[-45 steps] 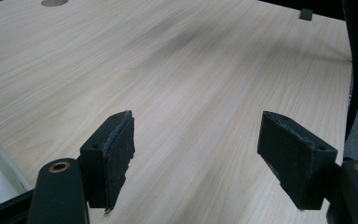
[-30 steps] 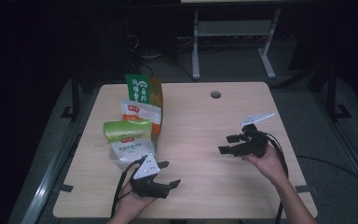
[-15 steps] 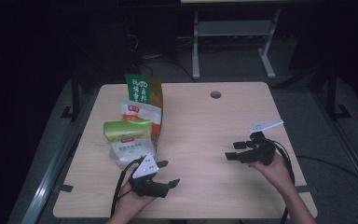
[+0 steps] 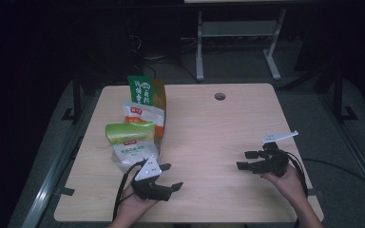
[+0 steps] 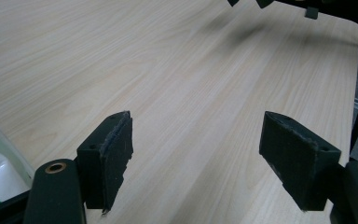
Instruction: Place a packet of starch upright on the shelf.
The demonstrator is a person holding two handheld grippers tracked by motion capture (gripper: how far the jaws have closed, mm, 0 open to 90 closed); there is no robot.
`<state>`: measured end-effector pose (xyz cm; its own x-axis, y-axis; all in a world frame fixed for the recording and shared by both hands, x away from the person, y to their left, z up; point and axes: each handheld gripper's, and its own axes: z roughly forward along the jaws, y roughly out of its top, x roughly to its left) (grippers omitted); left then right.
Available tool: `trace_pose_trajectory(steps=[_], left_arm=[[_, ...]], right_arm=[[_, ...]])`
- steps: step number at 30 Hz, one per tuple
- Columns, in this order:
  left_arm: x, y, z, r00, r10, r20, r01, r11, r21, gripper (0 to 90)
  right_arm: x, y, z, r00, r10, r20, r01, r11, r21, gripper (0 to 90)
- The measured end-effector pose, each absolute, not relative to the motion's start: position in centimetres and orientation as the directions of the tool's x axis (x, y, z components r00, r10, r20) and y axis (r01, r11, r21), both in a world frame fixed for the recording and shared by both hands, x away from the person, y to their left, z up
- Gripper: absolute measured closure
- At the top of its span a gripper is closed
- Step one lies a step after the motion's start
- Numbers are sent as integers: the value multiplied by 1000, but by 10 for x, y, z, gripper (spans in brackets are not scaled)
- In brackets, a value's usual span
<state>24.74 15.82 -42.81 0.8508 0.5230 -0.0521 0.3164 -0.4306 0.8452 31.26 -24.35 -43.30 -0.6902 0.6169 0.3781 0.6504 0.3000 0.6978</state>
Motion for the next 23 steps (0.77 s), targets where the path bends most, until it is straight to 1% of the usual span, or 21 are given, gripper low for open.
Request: trace_pose_trajectory(steps=[10,23], left_arm=[[247,157,-430,851,523,-55,319,-430,845,253],[247,152,-432,862,504,-58,316,-443,839,253]], right_arm=[[295,-253,-446,-670,631,391,664,274,695,277],[274,-258,-455,-663,648,375,654,258,711,266]])
